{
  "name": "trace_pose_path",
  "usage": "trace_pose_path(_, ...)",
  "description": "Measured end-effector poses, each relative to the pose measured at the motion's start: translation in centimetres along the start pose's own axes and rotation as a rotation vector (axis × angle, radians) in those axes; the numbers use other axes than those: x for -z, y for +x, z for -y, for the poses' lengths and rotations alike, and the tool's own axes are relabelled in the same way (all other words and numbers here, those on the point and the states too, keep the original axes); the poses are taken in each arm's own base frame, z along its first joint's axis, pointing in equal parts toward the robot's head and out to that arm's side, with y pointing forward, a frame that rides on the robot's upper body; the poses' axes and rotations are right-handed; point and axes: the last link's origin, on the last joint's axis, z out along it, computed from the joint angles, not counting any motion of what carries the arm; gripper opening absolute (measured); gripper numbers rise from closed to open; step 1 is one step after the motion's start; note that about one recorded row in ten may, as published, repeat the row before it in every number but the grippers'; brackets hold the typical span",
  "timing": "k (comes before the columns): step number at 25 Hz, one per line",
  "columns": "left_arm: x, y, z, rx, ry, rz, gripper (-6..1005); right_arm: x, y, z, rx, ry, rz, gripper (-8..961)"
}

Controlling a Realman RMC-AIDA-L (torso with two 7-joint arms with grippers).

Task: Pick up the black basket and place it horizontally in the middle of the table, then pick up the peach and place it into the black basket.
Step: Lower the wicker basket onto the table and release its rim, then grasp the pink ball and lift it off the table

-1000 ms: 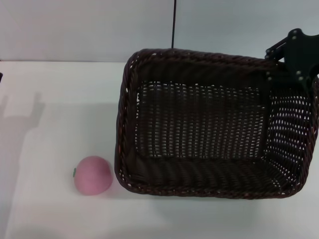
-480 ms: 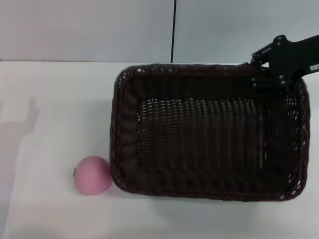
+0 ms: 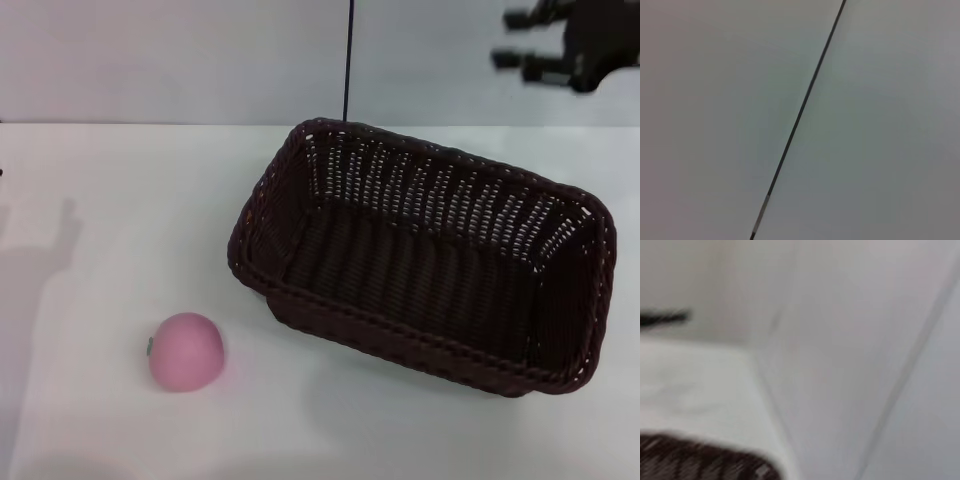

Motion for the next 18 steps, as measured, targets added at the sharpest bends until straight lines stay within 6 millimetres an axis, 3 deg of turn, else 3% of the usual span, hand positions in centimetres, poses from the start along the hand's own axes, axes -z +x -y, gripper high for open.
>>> trace_pose_path(4,0.1,-0.1,-0.1,0.001,-0.01,0.007,844,2.4,1.6,0.6,-0.124,0.206,0.186,434)
trace_pose_path(6,0.1,-0.1,-0.1,-0.004,-0.019,0.012,844,4.4,3.7,-0.2,-0.245,0.362,0.317,434)
trace_pose_path(7,0.1,-0.1,-0.1,-0.004,-0.019,0.012,844,4.4,3.7,-0.2,-0.245,0.362,0.317,434)
trace_pose_path(11,0.2,-0.1,-0.3,-0.027,-0.068,0.028,844,7.3,7.2,-2.9,-0.373,0.595,0.442,434)
trace_pose_path(14,-0.1,0.8,-0.5,-0.037,-0.298,0.077,844,8.9,9.9,-5.1,-0.456,0.746,0.482,434)
trace_pose_path(15,-0.1,0.8,-0.5,-0.037,-0.298,0.077,843,9.4,10.9,-5.8,-0.49,0.79,0.49,434)
trace_pose_path(16,-0.7,1.5,-0.7,0.013,-0.444,0.138,843,10.0,11.7,-6.4,-0.523,0.831,0.498,433)
trace_pose_path(17,-0.7,1.5,-0.7,0.013,-0.444,0.138,843,11.0,13.2,-7.3,-0.577,0.902,0.507,433)
trace_pose_path(18,-0.7,1.5,-0.7,0.013,-0.444,0.138,843,11.0,13.2,-7.3,-0.577,0.902,0.507,433)
